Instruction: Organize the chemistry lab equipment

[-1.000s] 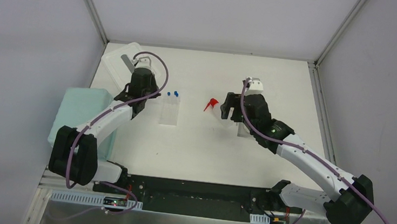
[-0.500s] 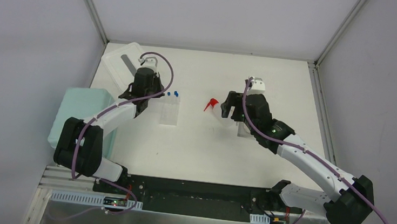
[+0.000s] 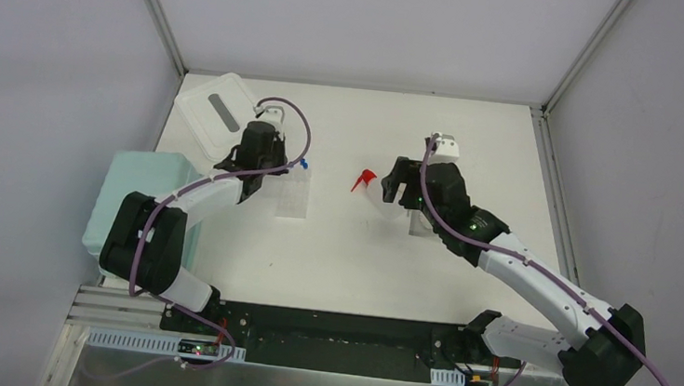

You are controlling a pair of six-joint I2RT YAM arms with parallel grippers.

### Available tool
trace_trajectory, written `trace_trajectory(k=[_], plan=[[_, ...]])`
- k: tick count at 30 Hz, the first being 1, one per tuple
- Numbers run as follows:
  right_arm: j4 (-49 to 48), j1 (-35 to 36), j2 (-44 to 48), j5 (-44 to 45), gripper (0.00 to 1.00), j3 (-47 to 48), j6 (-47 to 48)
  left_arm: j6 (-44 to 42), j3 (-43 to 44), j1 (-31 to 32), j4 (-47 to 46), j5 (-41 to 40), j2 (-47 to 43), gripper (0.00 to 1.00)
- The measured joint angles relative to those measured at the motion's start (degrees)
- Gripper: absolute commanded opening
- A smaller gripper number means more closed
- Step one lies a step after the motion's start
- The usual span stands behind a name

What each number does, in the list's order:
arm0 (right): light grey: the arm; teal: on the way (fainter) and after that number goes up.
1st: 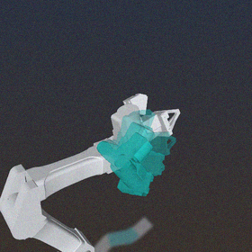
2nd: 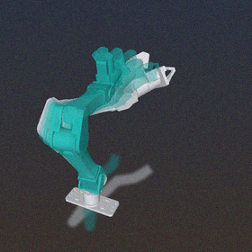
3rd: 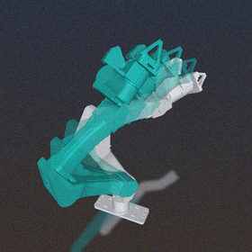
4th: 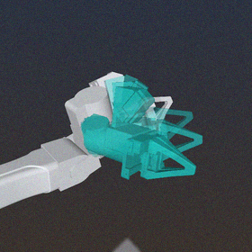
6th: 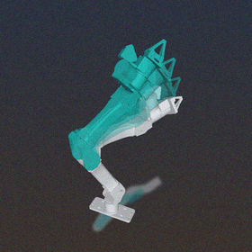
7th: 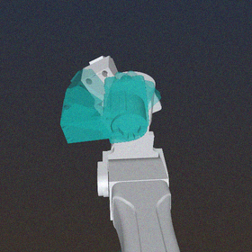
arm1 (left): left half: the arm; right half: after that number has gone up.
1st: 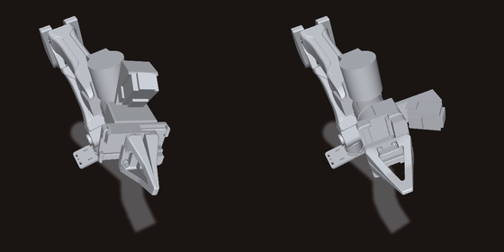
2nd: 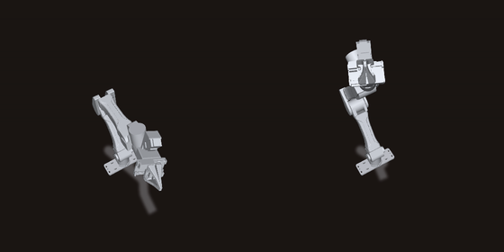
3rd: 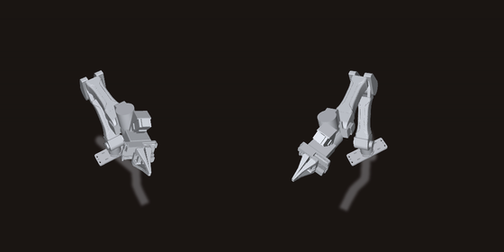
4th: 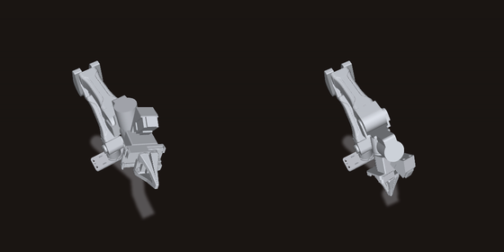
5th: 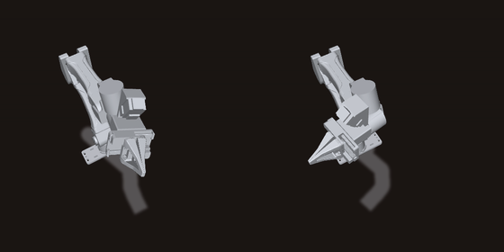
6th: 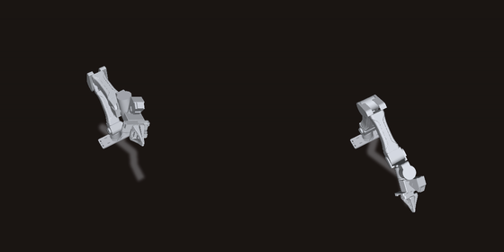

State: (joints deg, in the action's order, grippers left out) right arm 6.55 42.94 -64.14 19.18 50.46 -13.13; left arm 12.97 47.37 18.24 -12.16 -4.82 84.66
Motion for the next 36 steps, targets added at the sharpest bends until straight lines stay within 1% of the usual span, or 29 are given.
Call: trace_trajectory(k=[10,17,33,34,36], plan=[[-0.31,-0.11,0.83,0.0,0.79,-0.68,-0.42,-2.73,0.0,1.33,-0.13,-0.31,0.63,0.0],[-0.39,-0.17,0.9,-0.02,0.79,-0.85,-0.61,-3.72,-1.38,1.88,-2.62,-0.37,0.87,0.0],[-0.72,-0.63,1.05,-0.13,0.8,-1.68,-1.07,-6.6,-1.42,2.84,-6.14,-0.61,3.39,0.0],[-0.7,-0.66,1.05,-0.13,0.8,-1.68,-1.07,-6.62,-1.42,2.84,-6.16,-0.61,3.41,0.0],[-0.72,-0.66,1.05,-0.13,0.81,-1.73,-1.07,-6.62,-1.42,2.84,-6.16,-0.61,3.41,0.06]])
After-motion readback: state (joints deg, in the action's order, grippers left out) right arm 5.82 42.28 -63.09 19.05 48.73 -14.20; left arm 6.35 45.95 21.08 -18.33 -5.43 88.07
